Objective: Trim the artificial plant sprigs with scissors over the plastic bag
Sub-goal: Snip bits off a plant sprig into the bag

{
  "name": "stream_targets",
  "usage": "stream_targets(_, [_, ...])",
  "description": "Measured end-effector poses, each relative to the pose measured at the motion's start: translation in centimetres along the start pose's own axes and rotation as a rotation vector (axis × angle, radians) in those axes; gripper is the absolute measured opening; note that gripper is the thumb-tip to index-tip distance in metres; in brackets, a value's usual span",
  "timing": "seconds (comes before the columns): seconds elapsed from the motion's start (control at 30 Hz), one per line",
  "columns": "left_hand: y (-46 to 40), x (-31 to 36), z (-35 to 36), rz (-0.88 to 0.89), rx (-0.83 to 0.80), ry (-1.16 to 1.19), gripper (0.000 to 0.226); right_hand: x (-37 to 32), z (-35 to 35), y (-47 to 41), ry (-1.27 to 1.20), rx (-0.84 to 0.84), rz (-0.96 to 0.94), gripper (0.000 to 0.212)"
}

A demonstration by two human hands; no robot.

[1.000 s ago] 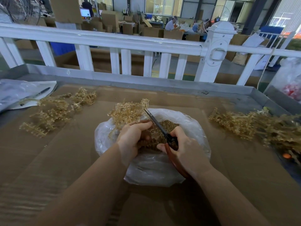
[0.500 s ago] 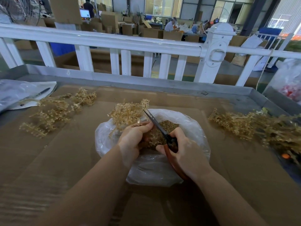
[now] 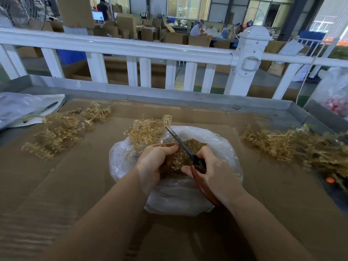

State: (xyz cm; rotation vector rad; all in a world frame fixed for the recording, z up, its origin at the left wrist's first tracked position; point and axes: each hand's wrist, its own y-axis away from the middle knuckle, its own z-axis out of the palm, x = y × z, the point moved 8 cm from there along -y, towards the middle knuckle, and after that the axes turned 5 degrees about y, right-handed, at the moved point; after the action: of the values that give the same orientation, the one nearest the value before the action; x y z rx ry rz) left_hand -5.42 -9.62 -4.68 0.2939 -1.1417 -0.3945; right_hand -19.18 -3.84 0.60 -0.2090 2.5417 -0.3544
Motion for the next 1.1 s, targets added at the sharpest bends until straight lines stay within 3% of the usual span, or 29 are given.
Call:
stream_targets(0.53, [0.27, 0.19, 0.29, 0.029, 0.010, -0.105, 0.021, 0.14, -0.06, -0.34, -0.035, -0.024, 0.021, 0.033])
stream_targets(1.1, [0.31, 0.21, 0.37, 0.007, -0.013, -0.040, 0.013, 0.66, -0.46, -0.34, -0.045, -0.011, 0.074, 0.034])
